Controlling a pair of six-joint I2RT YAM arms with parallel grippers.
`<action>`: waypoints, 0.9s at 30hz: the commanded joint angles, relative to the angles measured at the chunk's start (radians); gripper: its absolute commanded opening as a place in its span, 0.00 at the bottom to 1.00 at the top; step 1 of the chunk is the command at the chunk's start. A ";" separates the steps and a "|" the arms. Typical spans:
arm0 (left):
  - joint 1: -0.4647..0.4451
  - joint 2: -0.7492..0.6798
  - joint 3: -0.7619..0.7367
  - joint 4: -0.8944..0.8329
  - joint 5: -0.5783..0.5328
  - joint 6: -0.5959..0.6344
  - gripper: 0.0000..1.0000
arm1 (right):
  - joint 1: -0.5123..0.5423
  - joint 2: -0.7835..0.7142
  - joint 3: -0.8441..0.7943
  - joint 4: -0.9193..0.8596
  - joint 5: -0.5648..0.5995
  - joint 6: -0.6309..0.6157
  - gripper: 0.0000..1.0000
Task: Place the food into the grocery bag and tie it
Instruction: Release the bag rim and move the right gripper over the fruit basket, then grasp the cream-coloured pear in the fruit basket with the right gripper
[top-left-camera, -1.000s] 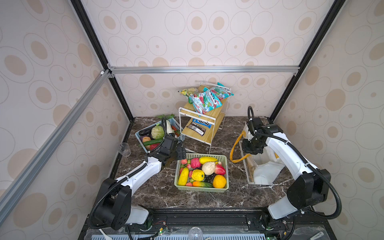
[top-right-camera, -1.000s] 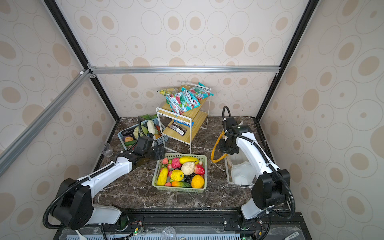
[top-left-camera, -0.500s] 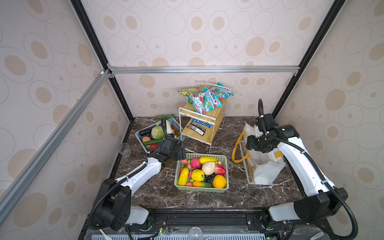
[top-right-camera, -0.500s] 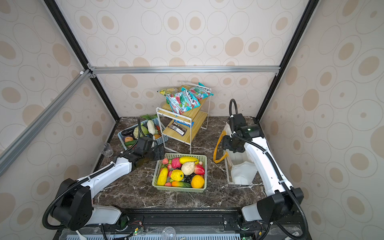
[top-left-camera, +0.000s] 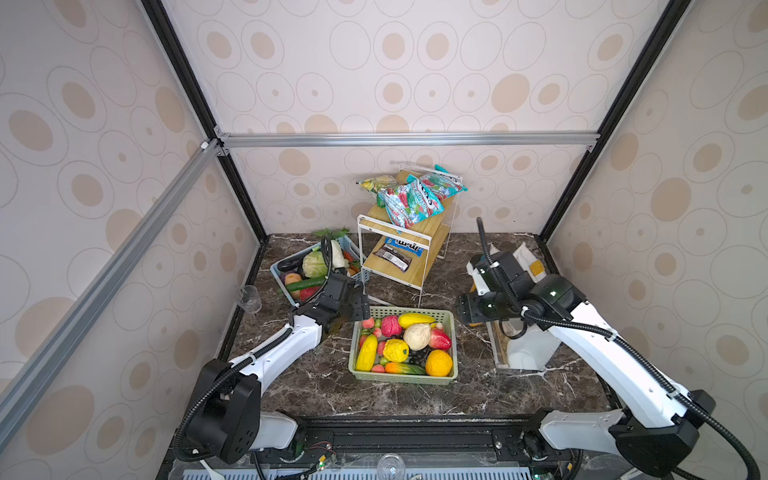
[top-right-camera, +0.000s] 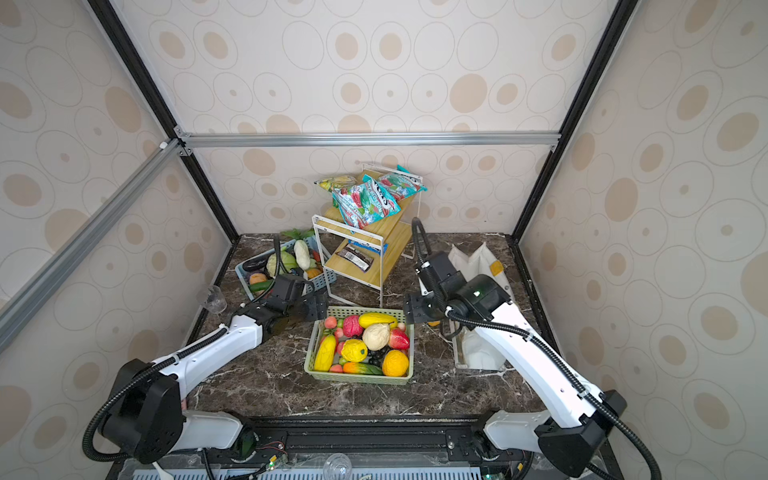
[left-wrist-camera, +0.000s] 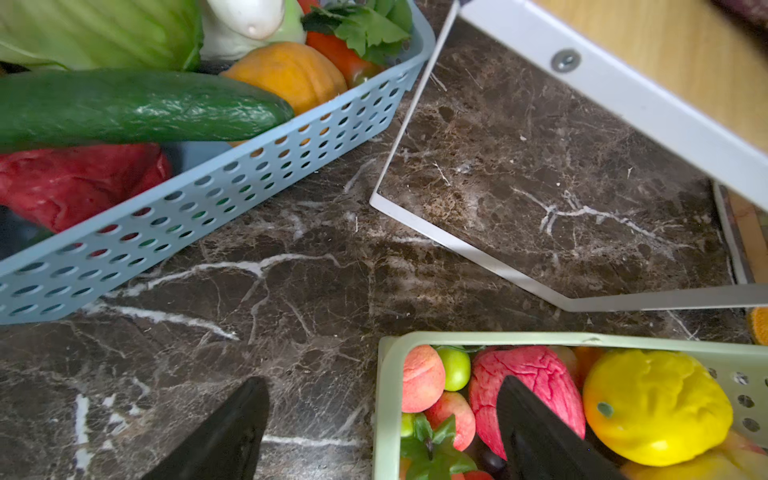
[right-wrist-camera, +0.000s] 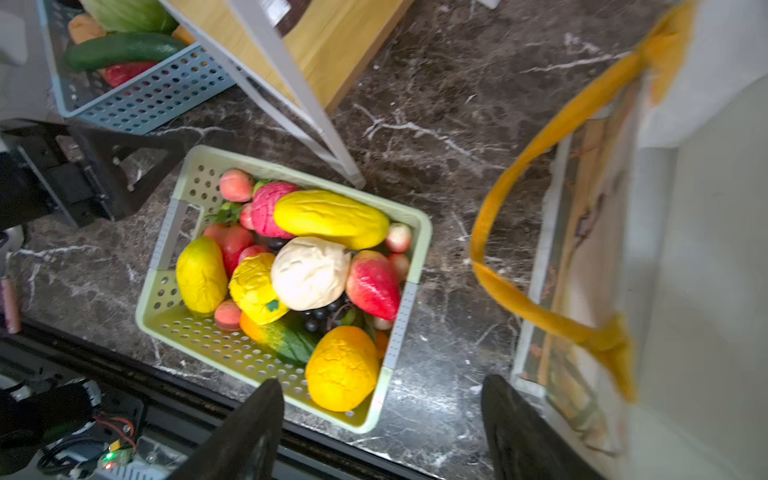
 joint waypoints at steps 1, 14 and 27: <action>0.006 -0.027 0.012 -0.027 -0.022 -0.019 0.86 | 0.086 0.039 -0.033 0.084 0.067 0.074 0.80; 0.006 -0.064 -0.027 -0.028 -0.025 -0.024 0.86 | 0.172 0.132 -0.265 0.424 0.051 0.168 0.92; 0.006 -0.090 -0.047 -0.028 -0.021 -0.030 0.86 | 0.186 0.273 -0.301 0.517 0.050 0.174 0.92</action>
